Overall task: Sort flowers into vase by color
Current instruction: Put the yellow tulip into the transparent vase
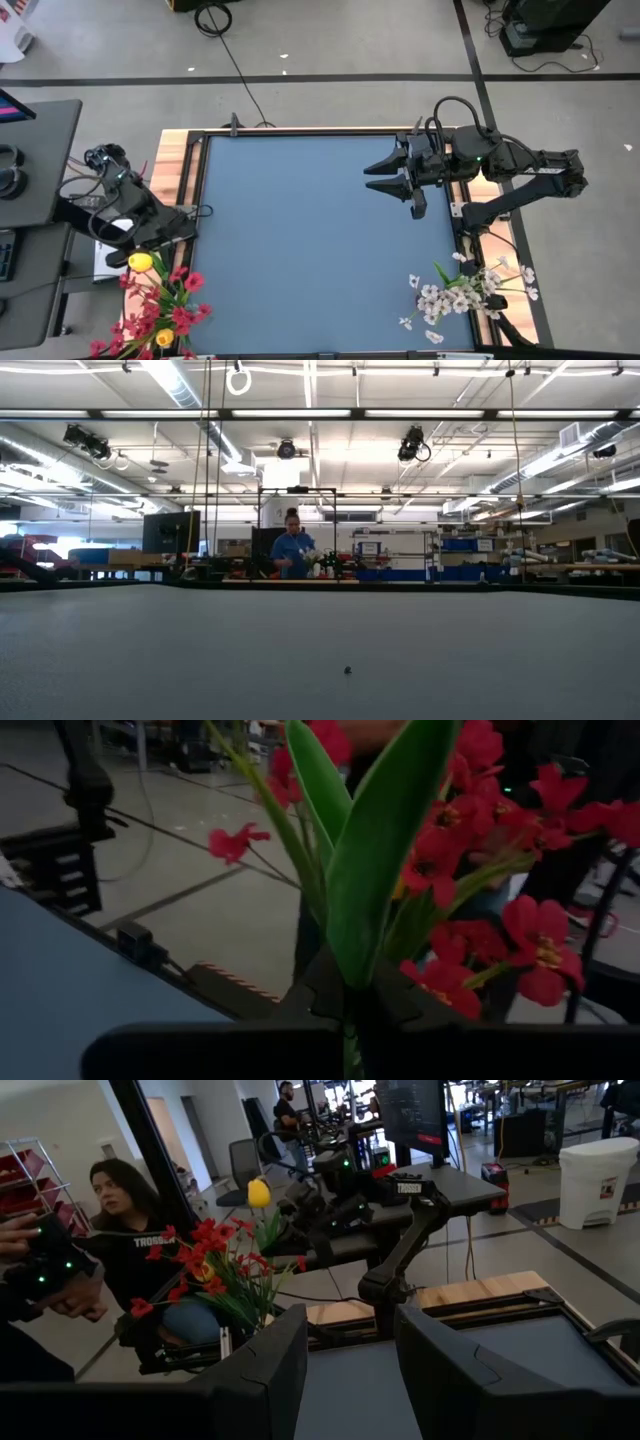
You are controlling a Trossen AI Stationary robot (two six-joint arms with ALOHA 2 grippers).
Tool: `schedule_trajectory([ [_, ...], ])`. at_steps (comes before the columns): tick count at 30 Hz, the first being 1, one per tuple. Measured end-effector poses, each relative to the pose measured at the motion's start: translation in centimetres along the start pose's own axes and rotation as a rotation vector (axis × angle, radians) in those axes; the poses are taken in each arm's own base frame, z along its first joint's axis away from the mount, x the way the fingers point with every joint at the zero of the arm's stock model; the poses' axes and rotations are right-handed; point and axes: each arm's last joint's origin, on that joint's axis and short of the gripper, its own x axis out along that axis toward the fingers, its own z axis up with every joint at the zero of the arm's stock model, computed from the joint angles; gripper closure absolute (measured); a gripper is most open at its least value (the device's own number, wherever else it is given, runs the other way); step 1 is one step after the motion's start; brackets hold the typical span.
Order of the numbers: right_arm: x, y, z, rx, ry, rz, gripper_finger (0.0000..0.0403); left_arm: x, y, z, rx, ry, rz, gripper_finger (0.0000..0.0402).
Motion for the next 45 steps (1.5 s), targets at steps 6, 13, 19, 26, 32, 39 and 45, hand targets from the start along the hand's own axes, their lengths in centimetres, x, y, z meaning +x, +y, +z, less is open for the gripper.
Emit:
schedule_trajectory([
  [6,0.0,0.0,0.0,0.0,0.0,0.0,0.0242,0.0,-0.1,0.1,0.023,-0.008,-0.023,0.0385],
  [13,0.0,0.0,0.0,0.0,0.0,0.0,0.0242,-0.1,-0.1,1.0,0.109,-0.103,0.001,0.0385],
  [19,0.0,0.0,0.0,0.0,0.0,0.0,0.0242,-0.3,-0.3,1.7,0.104,-0.144,-0.005,0.0384],
  [26,0.0,0.0,0.0,0.0,0.0,0.0,0.0242,-0.3,-0.4,1.6,0.072,-0.127,-0.025,0.0384],
  [32,0.0,0.0,0.0,0.0,0.0,0.0,0.0242,-0.2,-0.3,1.1,0.059,-0.093,-0.025,0.0384],
  [39,0.0,0.0,0.0,0.0,0.0,0.0,0.0242,0.5,0.1,0.2,0.056,-0.079,-0.046,0.0384],
  [45,0.0,0.0,0.0,0.0,0.0,0.0,0.0242,0.6,0.0,0.6,0.078,-0.135,-0.054,0.0384],
])
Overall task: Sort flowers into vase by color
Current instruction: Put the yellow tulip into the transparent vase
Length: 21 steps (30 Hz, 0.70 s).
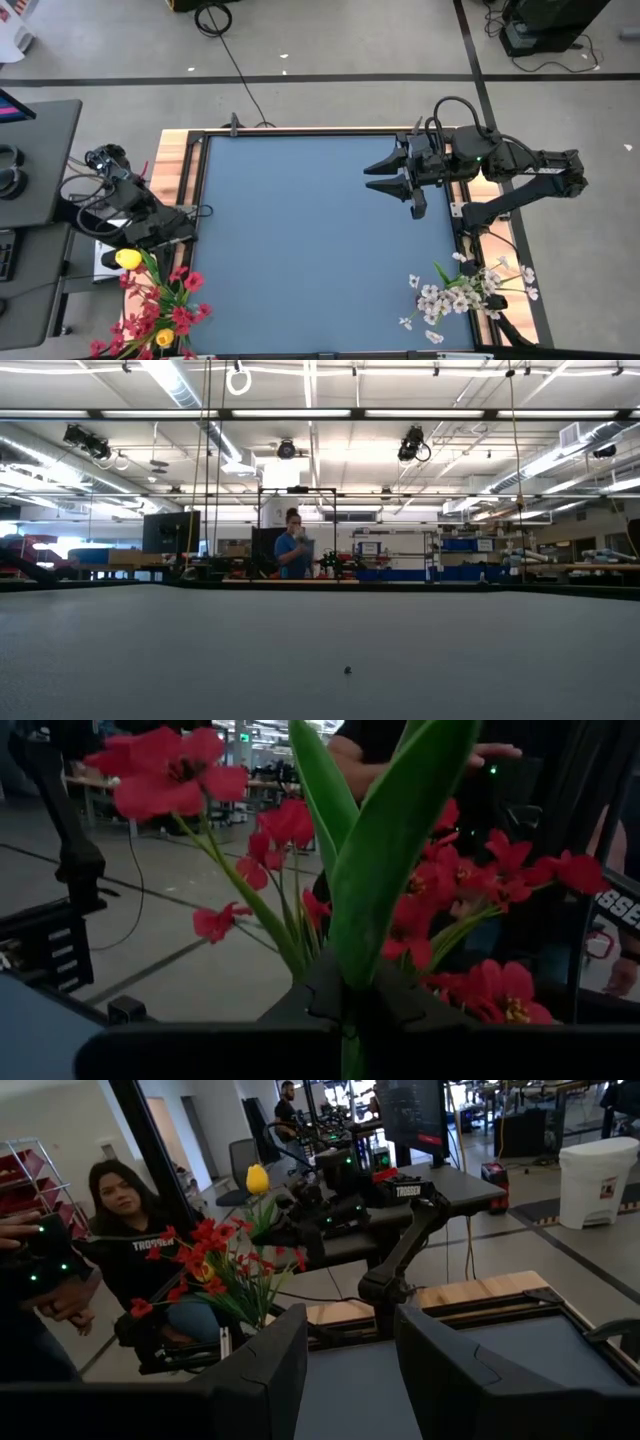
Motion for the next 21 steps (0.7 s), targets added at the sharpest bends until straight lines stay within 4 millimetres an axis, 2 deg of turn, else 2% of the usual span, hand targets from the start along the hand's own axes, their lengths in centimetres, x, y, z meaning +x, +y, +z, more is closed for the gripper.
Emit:
schedule_trajectory([
  [21,0.0,0.0,0.0,0.0,0.0,0.0,0.0242,0.0,0.2,-1.8,-0.104,0.18,0.022,0.0368],
])
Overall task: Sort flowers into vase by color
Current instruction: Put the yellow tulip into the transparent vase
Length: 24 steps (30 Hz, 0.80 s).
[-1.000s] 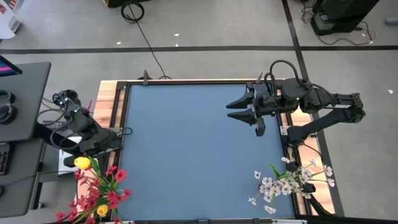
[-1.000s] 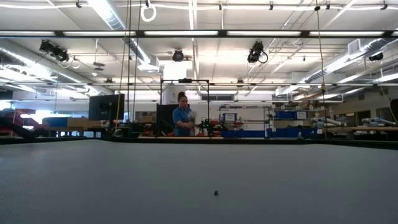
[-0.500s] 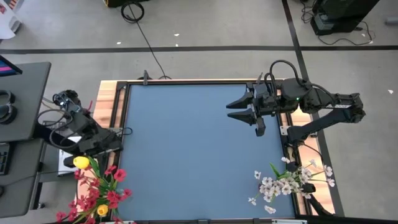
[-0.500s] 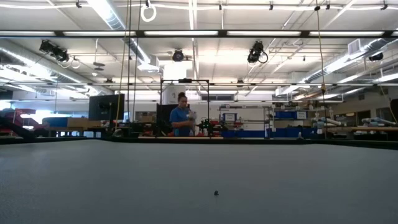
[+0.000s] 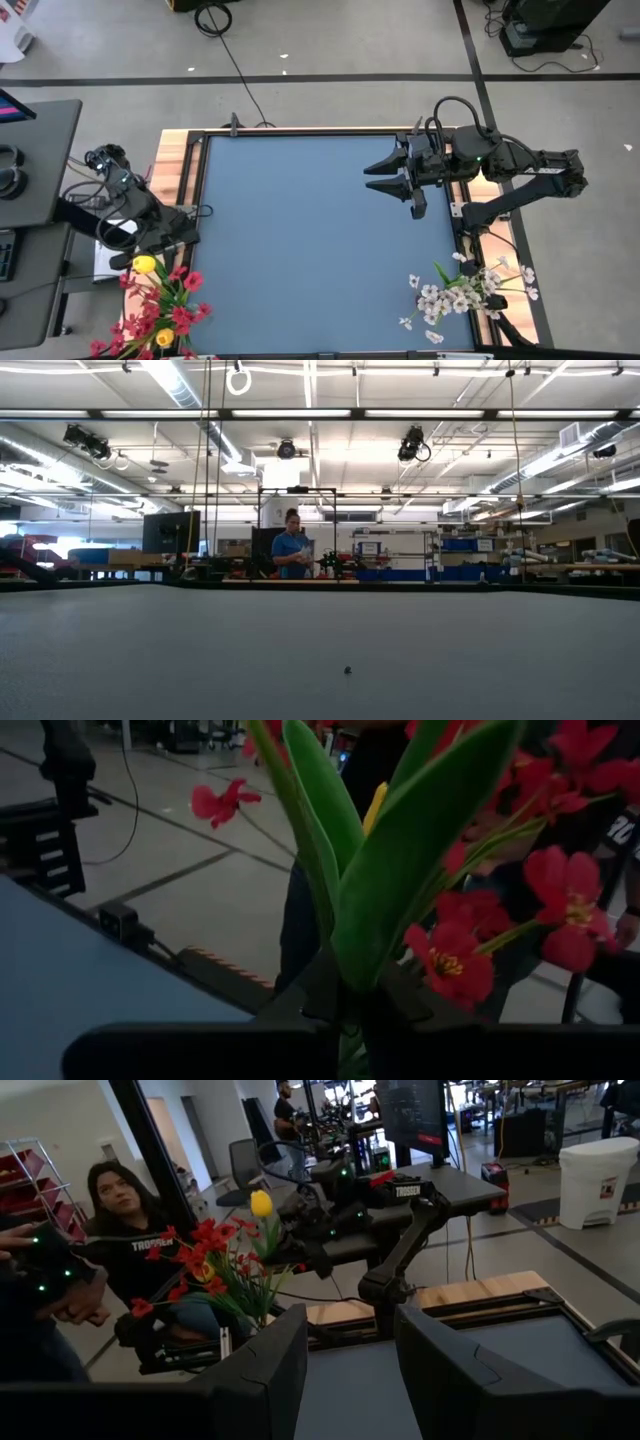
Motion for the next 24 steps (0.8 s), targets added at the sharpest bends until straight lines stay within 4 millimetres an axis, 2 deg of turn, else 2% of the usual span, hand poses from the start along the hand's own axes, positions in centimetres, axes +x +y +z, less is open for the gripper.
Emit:
schedule_trajectory([
  [12,0.0,0.0,0.0,0.0,0.0,0.0,0.0242,0.9,0.5,-0.7,-0.097,0.1,0.023,0.0367],
  [24,0.0,0.0,0.0,0.0,0.0,0.0,0.0242,2.1,1.2,-1.3,-0.113,0.208,0.057,0.0367],
])
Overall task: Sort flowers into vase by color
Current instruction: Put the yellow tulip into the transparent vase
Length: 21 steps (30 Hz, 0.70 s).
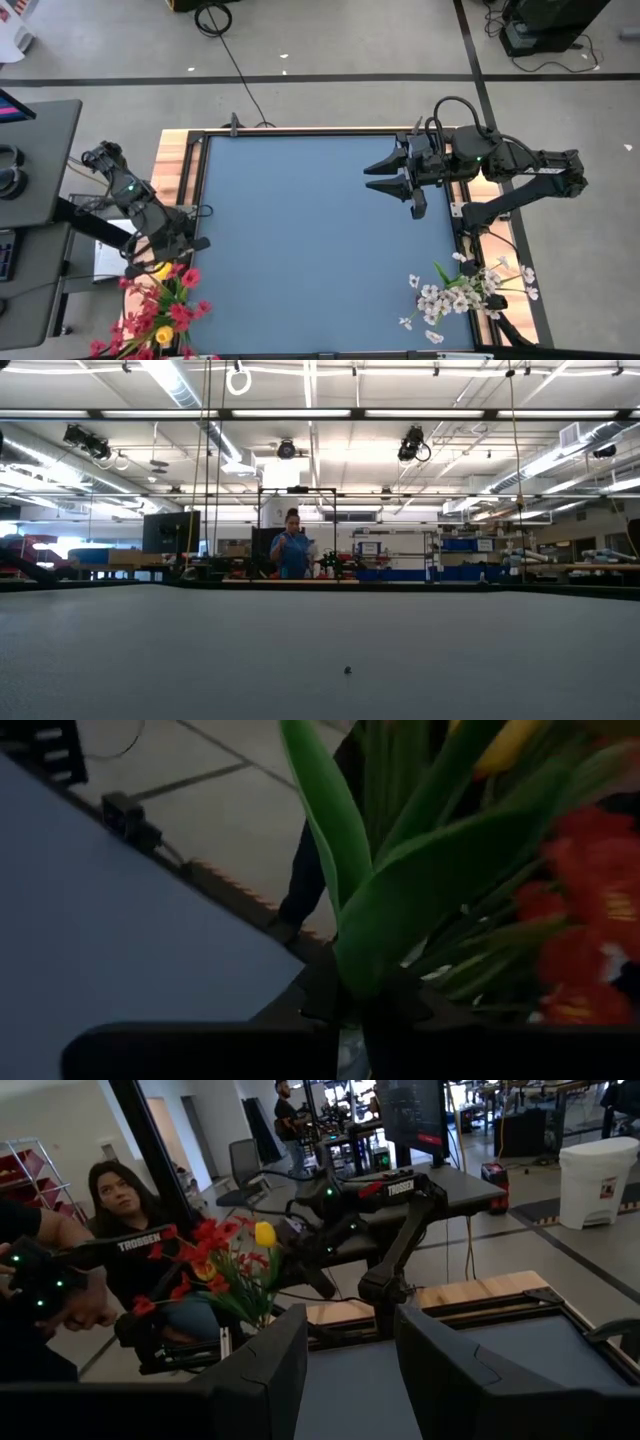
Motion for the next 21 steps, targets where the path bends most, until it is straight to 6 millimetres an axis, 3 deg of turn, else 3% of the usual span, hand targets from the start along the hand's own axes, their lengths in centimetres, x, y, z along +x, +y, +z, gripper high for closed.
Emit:
schedule_trajectory([
  [21,0.0,0.0,0.0,0.0,0.0,0.0,0.0242,1.2,0.0,0.4,-0.05,0.013,-0.012,0.0264],
])
